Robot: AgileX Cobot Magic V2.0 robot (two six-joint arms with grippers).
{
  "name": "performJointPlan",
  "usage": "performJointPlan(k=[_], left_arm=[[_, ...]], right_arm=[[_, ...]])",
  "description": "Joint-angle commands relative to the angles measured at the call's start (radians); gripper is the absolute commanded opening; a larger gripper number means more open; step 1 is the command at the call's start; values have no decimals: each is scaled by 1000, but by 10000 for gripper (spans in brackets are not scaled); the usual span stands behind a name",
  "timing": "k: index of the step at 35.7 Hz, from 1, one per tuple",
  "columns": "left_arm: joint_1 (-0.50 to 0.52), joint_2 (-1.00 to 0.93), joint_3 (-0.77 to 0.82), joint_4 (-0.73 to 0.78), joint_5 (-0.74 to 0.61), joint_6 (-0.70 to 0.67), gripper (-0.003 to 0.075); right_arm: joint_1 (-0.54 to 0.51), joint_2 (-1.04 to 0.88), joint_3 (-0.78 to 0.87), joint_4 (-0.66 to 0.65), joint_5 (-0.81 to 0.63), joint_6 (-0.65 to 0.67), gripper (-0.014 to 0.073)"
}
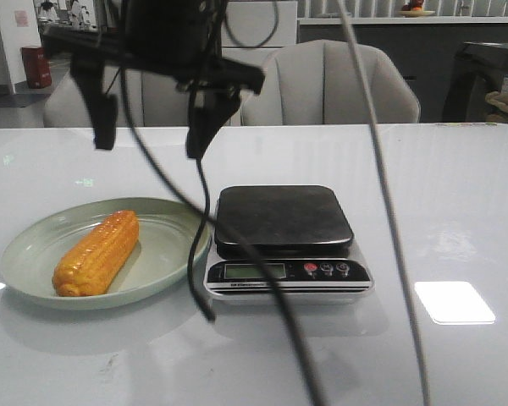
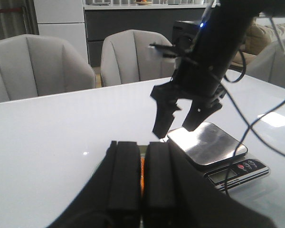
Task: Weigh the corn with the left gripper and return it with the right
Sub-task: 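Open the right gripper and raise it away from the plate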
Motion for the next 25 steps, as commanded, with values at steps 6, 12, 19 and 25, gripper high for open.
performJointPlan(k=[6, 12, 19, 25], left_arm=[[3, 10, -22, 6, -77, -1, 114], [3, 10, -22, 6, -77, -1, 114], [3, 10, -22, 6, -77, -1, 114], [3, 10, -22, 6, -77, -1, 114]], right_arm=[[-61, -239, -31, -110, 91, -208, 605], [-73, -372, 77, -130, 81, -317, 605], [-73, -522, 269, -134, 2, -352, 605], [-73, -694, 490, -134, -143, -352, 605]])
